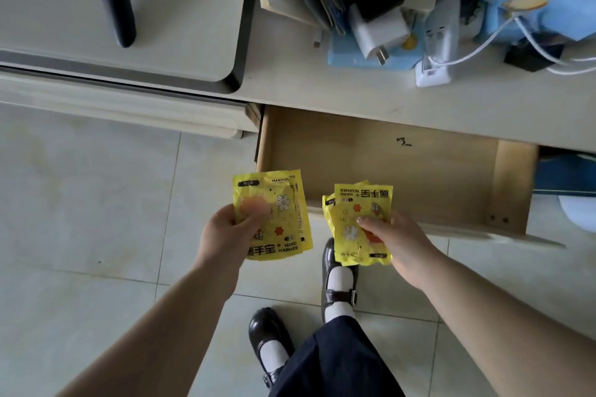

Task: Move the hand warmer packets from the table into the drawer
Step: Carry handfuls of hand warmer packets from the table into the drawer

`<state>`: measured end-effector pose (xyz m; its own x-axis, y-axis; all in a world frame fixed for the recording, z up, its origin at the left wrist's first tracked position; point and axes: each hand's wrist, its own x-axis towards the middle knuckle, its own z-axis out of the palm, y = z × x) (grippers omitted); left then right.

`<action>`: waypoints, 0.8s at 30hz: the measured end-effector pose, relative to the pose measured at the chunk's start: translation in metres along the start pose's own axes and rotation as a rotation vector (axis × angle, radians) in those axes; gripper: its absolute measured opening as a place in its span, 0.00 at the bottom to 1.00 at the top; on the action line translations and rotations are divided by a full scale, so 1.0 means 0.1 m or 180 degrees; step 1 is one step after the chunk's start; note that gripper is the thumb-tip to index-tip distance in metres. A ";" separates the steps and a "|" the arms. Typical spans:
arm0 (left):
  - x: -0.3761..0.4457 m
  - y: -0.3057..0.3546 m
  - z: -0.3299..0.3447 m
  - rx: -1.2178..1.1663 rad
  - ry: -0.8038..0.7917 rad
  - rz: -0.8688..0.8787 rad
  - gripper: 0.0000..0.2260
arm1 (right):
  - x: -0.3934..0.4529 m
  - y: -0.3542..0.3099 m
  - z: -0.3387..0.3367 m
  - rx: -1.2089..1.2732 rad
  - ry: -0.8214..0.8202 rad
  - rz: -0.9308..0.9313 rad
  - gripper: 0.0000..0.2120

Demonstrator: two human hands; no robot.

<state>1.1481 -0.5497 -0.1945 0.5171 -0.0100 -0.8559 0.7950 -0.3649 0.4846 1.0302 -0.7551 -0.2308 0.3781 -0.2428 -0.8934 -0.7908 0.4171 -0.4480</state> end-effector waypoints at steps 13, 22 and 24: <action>-0.11 -0.70 -0.07 0.0110 0.0033 -0.0227 0.06 | -0.17 0.50 0.07 0.0194 -0.0077 0.0174 0.07; -0.13 -0.76 -0.04 0.0086 -0.0022 -0.0232 0.06 | -0.23 0.61 0.07 0.0504 -0.0187 0.0306 0.09; -0.12 -0.71 -0.02 0.0057 -0.0058 -0.0186 0.05 | -0.26 0.54 0.04 0.0812 -0.0277 0.0302 0.08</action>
<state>1.0864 -0.5218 -0.2187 0.4639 -0.0052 -0.8859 0.8178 -0.3819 0.4305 0.9791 -0.7229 -0.2320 0.3567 -0.1208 -0.9264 -0.6820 0.6440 -0.3466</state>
